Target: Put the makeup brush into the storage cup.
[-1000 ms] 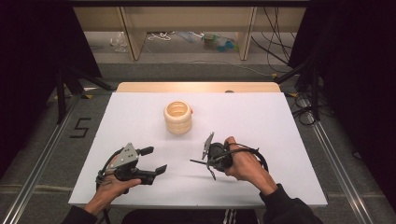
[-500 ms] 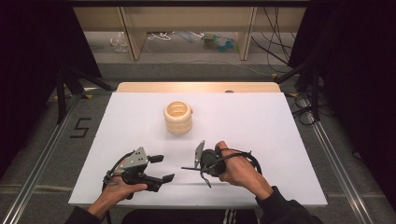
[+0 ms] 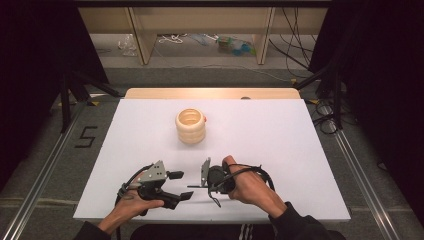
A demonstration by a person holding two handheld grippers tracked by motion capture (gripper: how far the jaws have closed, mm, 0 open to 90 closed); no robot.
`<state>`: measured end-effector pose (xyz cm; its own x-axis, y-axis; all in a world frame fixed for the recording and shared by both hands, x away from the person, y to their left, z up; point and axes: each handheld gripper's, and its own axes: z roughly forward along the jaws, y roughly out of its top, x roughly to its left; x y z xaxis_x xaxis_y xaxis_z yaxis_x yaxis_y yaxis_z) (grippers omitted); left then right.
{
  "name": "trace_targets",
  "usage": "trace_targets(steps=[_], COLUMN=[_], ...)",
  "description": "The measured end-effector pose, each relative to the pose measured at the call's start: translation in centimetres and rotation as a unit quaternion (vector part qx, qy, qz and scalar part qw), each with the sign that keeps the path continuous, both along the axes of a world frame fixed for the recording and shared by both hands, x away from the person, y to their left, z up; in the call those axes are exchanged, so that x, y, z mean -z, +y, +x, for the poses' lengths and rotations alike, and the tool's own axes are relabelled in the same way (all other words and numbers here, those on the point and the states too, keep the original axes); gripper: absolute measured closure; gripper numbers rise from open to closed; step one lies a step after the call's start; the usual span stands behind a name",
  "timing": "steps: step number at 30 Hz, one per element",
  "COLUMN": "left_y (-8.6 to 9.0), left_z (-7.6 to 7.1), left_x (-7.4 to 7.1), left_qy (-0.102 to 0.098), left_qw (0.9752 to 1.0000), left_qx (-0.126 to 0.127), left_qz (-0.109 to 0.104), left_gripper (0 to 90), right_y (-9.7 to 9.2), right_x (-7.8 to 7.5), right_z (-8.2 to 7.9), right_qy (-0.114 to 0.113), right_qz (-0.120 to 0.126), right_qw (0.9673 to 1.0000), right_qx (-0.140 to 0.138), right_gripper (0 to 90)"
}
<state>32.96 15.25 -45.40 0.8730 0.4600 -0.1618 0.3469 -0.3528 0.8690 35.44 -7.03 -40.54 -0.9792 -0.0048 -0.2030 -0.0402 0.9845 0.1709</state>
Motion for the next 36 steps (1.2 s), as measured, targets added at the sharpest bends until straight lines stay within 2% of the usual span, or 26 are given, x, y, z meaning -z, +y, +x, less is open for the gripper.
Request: trace_targets(steps=[1, 2, 3, 5, 7, 10, 11, 13, 15, 20, 21, 24, 25, 27, 28, 29, 32, 34, 35, 36], left_y=[0.0, -0.2, -0.2, -0.2, -0.4, -0.5, -0.5, -0.6, -0.8, -0.8, -1.0, -1.1, -1.2, -1.2, -1.3, -1.3, -1.4, -1.5, -1.4, -1.4], left_z=[0.1, -0.1, 0.0, -0.1, 0.0, 0.0, -0.1, -0.1, -0.2, -0.1, -0.2, -0.2, -0.2, -0.2, -0.1, -0.2, -0.1, 0.0, 0.1, 0.1], left_x=[-0.1, 0.0, 0.0, 0.0, 0.0, -0.1, -0.1, -0.1, 0.0, -0.1, 0.0, 0.0, 0.1, 0.1, 0.1, 0.1, 0.2, 0.3, 0.3, 0.2], left_qy=[-0.010, 0.003, -0.004, 0.003, 0.007, 0.006, 0.013, 0.018, 0.017, 0.016, 0.020, 0.030, 0.026, 0.030, 0.030, 0.038, 0.041, 0.051, 0.048, 0.057], left_qw=[0.9999, 1.0000, 0.9999, 1.0000, 0.9999, 0.9996, 0.9996, 0.9993, 0.9994, 0.9982, 0.9985, 0.9978, 0.9983, 0.9976, 0.9975, 0.9969, 0.9972, 0.9970, 0.9968, 0.9961], left_qx=[0.009, 0.002, 0.010, 0.007, 0.015, 0.024, 0.021, 0.030, 0.027, 0.046, 0.039, 0.050, 0.045, 0.050, 0.054, 0.056, 0.053, 0.050, 0.053, 0.057], left_qz=[0.007, 0.003, 0.007, 0.004, 0.003, 0.012, 0.010, 0.016, 0.017, 0.034, 0.031, 0.031, 0.026, 0.037, 0.035, 0.040, 0.034, 0.029, 0.035, 0.037], left_gripper=[28.4, 29.8, 29.9, 32.3, 33.3, 35.0, 35.3, 36.0, 37.6, 43.3, 44.6, 47.3, 48.7, 50.6, 52.3, 52.6, 54.1, 55.3, 56.0, 56.6], right_y=[0.1, 0.3, 0.4, 0.5, 0.7, 0.8, 0.8, 1.0, 1.1, 1.3, 1.3, 1.4, 1.5, 1.6, 1.6, 1.7, 1.8, 1.8, 1.8, 1.8], right_x=[0.0, 0.0, 0.0, 0.0, 0.2, 0.2, 0.1, 0.2, 0.2, 0.1, 0.1, 0.1, 0.1, 0.1, 0.2, 0.2, 0.2, 0.2, 0.2, 0.2], right_z=[0.0, -0.1, -0.2, -0.2, -0.2, -0.5, -0.4, -0.5, -0.6, -0.7, -0.7, -0.9, -0.9, -1.0, -1.1, -1.1, -1.3, -1.3, -1.3, -1.3], right_qy=[-0.001, -0.002, -0.001, -0.002, -0.003, 0.000, -0.003, -0.001, 0.002, 0.000, -0.001, 0.002, 0.001, -0.003, 0.000, -0.003, 0.003, 0.011, 0.009, 0.004], right_qz=[-0.001, -0.001, 0.000, -0.002, -0.003, -0.003, -0.003, -0.002, 0.000, 0.000, -0.002, 0.001, 0.004, -0.002, 0.002, 0.000, 0.003, 0.006, 0.005, 0.003], right_qw=[1.0000, 1.0000, 1.0000, 0.9999, 0.9998, 0.9999, 0.9997, 0.9998, 0.9998, 0.9995, 0.9994, 0.9993, 0.9990, 0.9990, 0.9989, 0.9988, 0.9988, 0.9986, 0.9985, 0.9984], right_qx=[-0.005, -0.007, -0.008, -0.014, -0.020, -0.011, -0.022, -0.022, -0.021, -0.031, -0.035, -0.038, -0.044, -0.045, -0.046, -0.049, -0.049, -0.052, -0.053, -0.055], right_gripper=[83.1, 83.1, 83.1, 83.1, 83.1, 83.1, 83.1, 83.1, 83.1, 83.1, 83.1, 83.1, 83.1, 83.1, 83.1, 83.1, 83.1, 83.1, 83.1, 83.1])
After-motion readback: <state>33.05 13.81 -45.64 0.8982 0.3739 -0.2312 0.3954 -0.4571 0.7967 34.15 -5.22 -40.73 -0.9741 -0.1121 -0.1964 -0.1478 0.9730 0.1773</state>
